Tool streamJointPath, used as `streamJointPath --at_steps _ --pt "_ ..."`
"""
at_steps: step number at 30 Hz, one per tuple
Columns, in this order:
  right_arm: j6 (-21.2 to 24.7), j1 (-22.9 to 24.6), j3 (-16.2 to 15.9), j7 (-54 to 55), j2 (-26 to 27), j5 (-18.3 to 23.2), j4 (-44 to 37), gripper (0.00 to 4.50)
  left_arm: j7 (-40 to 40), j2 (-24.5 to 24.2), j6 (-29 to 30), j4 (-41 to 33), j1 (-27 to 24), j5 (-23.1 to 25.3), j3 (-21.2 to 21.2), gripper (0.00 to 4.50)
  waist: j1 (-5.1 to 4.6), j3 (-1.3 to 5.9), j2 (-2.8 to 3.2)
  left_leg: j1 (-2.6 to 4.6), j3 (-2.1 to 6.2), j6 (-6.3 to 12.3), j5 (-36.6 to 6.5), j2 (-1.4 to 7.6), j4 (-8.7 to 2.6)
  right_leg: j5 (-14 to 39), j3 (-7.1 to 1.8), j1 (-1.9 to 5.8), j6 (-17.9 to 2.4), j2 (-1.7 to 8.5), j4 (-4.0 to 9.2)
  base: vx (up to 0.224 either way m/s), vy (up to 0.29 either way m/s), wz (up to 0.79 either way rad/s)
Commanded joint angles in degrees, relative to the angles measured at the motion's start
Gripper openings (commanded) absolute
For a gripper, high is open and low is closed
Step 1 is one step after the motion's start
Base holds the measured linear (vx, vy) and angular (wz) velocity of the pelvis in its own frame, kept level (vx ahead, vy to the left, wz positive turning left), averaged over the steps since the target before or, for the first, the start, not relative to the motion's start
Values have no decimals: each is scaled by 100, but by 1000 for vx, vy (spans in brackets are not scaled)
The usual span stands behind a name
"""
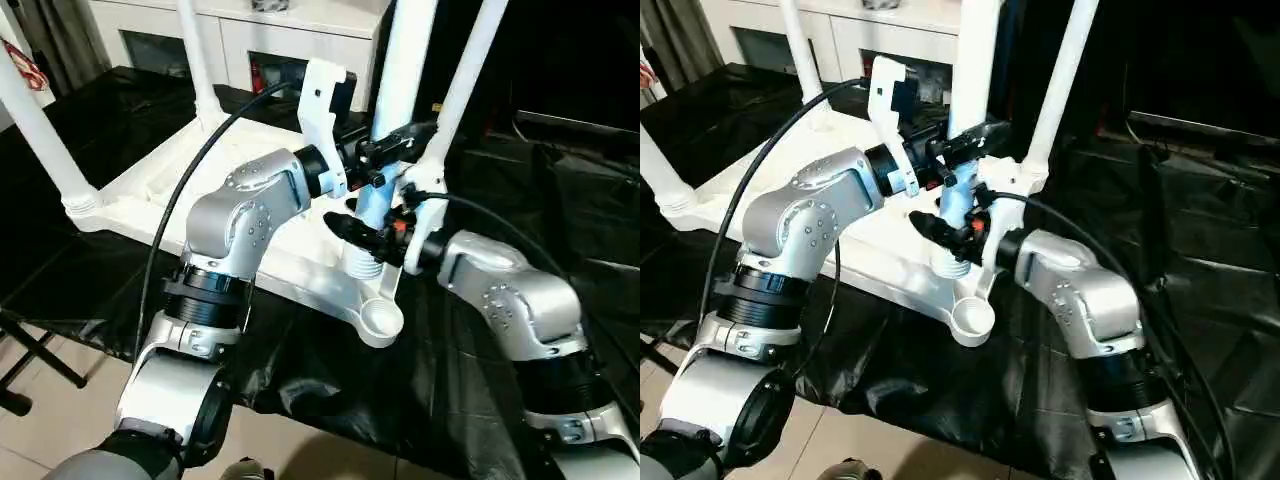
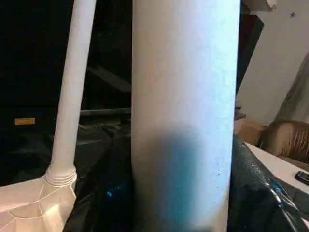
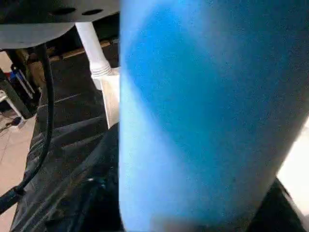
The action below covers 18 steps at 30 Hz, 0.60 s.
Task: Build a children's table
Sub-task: Pick table leg
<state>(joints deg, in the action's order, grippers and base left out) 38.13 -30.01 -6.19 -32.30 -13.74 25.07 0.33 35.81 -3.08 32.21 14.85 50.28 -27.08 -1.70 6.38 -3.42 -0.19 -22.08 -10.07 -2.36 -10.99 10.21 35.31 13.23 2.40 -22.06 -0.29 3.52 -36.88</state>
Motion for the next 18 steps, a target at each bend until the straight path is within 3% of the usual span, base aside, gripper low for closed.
streamJointPath --at_steps 1,2,5,8,9,15,18 --pt "-50 -92 48 120 -31 -96 71 207 -64 13 -54 -101 35 52 -28 183 -11 382 -28 117 107 -138 -505 292 -450 -152 -277 283 -1240 484 426 0 0 0" --pt "-56 -81 63 102 -19 -77 65 202 -155 19 -16 -51 61 62 27 183 -15 383 -29 117 109 -144 -504 292 -450 -165 -278 283 -1235 480 425 0 0 0" --pt "-82 -53 87 25 -20 -35 26 193 23 -1 152 -11 92 -73 69 253 -16 382 -27 113 105 -151 -493 284 -447 -205 -280 284 -1239 478 422 0 0 0" --pt "-171 25 170 -280 -56 175 -113 192 168 -8 82 54 92 -187 164 266 -13 384 -30 108 105 -118 -514 282 -445 -172 -280 292 -1241 486 427 0 0 0" --pt "-195 65 239 -440 -70 312 -190 191 322 -33 71 59 80 -268 188 290 -10 382 -29 113 106 -114 -520 287 -448 -169 -280 289 -1246 487 428 0 0 0" --pt "17 242 571 -1223 -234 1128 -646 191 1326 -172 400 -5 -5 -1025 449 299 13 395 -16 111 96 60 -402 279 -430 -442 -272 296 -1379 470 392 0 0 0" --pt "98 325 550 -1456 -361 1252 -799 191 1479 -204 453 -44 -30 -1099 450 299 11 386 0 111 100 86 -491 290 -433 -340 -265 294 -1424 483 408 0 0 0"
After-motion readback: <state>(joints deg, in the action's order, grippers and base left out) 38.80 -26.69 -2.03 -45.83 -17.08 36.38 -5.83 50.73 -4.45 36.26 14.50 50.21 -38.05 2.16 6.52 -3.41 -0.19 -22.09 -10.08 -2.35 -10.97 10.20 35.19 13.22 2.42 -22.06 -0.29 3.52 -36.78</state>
